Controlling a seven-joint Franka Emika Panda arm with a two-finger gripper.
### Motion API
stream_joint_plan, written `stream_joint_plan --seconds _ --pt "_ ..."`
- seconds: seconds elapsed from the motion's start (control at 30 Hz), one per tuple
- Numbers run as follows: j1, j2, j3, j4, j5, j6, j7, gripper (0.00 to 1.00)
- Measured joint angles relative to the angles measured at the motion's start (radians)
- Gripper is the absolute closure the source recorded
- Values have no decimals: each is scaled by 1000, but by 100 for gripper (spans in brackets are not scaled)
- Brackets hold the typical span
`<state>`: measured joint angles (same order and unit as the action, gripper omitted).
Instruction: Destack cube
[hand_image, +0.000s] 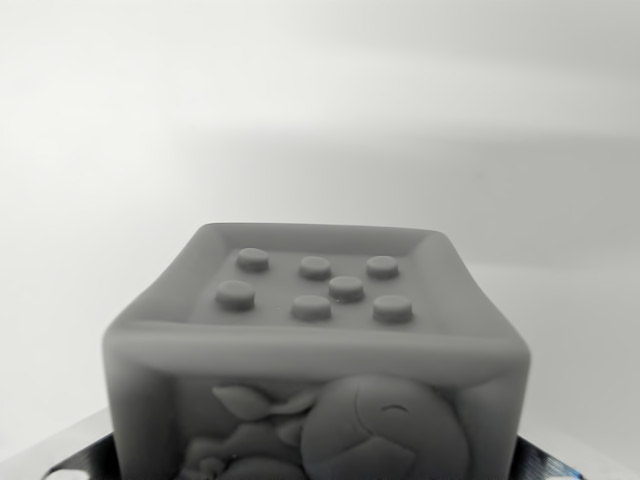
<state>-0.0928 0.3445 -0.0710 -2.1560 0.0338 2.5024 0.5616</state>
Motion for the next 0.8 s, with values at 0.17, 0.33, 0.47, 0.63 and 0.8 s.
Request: stream_joint_plan --seconds 0.17,0.33,0.47,0.63,0.8 --pt "-13 17 -1 25 2 -8 0 100" --pt "-25 36 -4 50 6 -15 0 100" --pt "-33 48 -5 69 8 -22 0 100" --pt "-44 65 -8 94 11 -30 0 100" --pt "-52 81 -11 117 14 -36 1 100"
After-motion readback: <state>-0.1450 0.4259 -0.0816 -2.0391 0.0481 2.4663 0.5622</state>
